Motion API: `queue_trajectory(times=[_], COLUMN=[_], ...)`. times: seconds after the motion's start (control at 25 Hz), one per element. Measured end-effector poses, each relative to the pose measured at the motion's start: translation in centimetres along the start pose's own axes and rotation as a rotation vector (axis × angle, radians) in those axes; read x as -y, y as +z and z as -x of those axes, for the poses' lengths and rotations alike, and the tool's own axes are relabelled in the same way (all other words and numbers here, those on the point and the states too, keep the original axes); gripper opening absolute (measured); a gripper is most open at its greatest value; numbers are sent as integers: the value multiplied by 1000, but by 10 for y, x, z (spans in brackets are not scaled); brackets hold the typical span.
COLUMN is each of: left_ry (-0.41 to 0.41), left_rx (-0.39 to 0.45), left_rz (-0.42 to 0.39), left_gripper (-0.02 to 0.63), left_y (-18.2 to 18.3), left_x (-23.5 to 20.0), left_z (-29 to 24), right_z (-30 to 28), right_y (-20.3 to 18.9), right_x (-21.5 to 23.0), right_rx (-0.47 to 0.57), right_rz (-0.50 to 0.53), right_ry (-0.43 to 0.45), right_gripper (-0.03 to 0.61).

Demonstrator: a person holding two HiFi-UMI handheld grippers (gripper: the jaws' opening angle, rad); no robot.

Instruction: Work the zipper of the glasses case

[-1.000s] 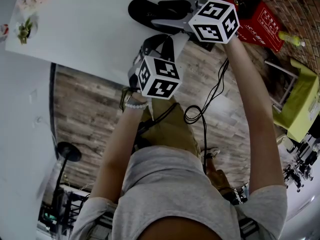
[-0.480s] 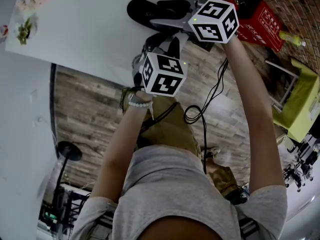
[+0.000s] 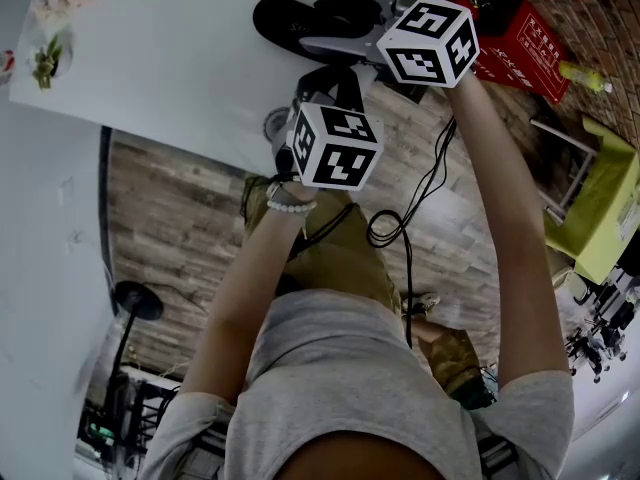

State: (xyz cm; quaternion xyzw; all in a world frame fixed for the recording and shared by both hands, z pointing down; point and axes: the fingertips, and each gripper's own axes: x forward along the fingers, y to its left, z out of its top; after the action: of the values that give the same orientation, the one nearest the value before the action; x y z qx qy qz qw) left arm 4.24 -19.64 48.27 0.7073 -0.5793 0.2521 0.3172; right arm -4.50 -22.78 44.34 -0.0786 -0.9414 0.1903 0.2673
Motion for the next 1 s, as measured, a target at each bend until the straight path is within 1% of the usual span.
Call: queue_trajectory(times=[0.2, 0.28, 0.36, 0.56, 0.64, 1.0], left_ry=[-25, -26, -27, -33, -26, 54], left_rx=[21, 25, 31, 35, 35, 42], left_rz=[-40, -66, -75, -30, -24, -15], left_gripper=[20, 20, 20, 20, 20, 20], left_y=[1, 1, 1, -1, -2, -3], left_x=[1, 1, 1, -7, -11, -55], left_z=[3, 4, 6, 10, 13, 24], right_z=[1, 1, 0, -1, 0, 1], right_y=[0, 0, 0, 0, -1, -2], right_x=[0, 0, 0, -2, -2, -2], right_rx=[1, 1, -4, -16, -21, -22], right_rz=[3, 3, 9, 34, 39, 42], right_ry=[-1, -1, -3, -14, -16, -21], right_gripper=[262, 262, 264, 262, 262, 262])
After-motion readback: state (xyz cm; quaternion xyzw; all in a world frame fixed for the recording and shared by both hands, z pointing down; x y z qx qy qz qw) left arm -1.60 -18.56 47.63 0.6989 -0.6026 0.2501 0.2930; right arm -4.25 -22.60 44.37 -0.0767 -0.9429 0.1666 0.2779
